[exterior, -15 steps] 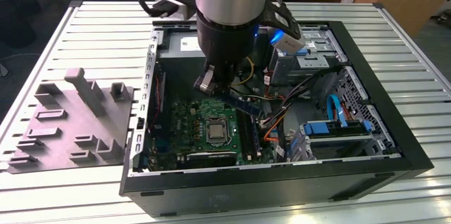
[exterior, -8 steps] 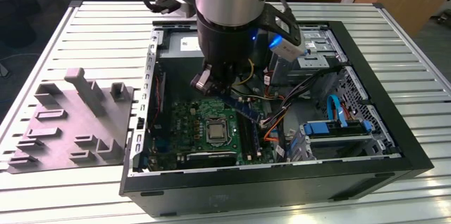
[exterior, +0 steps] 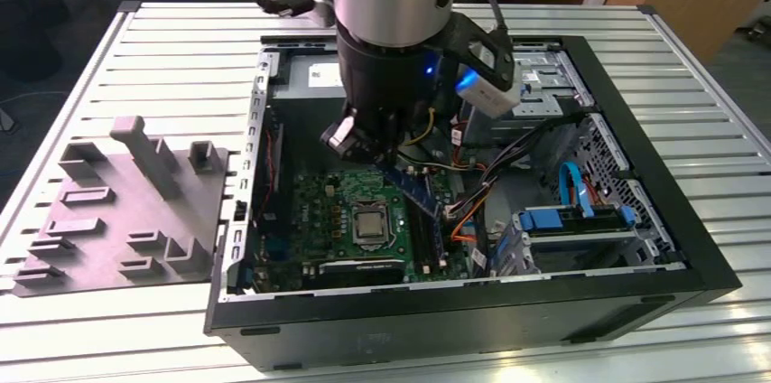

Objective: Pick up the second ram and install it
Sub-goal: 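Insert the second ram into the second slot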

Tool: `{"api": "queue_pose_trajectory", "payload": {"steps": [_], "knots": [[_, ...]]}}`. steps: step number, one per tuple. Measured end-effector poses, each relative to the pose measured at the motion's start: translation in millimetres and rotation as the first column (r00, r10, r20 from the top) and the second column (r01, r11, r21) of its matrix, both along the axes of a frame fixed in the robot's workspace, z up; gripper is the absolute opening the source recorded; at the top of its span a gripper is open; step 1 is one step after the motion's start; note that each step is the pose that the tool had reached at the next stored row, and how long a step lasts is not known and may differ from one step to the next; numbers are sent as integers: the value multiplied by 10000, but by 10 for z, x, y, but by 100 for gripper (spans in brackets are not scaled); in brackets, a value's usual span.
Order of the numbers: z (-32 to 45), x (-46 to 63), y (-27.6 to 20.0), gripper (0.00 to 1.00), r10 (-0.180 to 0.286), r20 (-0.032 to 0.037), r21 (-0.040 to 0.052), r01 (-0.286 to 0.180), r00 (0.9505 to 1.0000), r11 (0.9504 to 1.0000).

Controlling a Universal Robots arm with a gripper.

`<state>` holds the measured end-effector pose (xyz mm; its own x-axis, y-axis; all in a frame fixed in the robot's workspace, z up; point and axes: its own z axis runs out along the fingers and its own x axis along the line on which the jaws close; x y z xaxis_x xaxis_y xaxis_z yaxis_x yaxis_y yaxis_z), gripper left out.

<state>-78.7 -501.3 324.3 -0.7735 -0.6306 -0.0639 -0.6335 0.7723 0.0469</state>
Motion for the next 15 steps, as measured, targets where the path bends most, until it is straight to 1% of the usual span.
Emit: {"api": "queue_pose_trajectory", "payload": {"steps": [3,5,7,10,13,14,15], "knots": [[-6,0,0,13,-541,0,0,541,9985,9985],[-10,0,0,13,-915,0,1,915,9958,9958],[-14,0,0,13,-1272,0,0,1272,9919,9919],[-19,0,0,13,-1807,0,0,1807,9835,9835],[-25,0,0,13,-2345,0,0,2345,9721,9721],[-30,0,0,13,-2693,0,1,2693,9631,9631],[-33,0,0,13,-3038,0,0,3038,9527,9527]]}}
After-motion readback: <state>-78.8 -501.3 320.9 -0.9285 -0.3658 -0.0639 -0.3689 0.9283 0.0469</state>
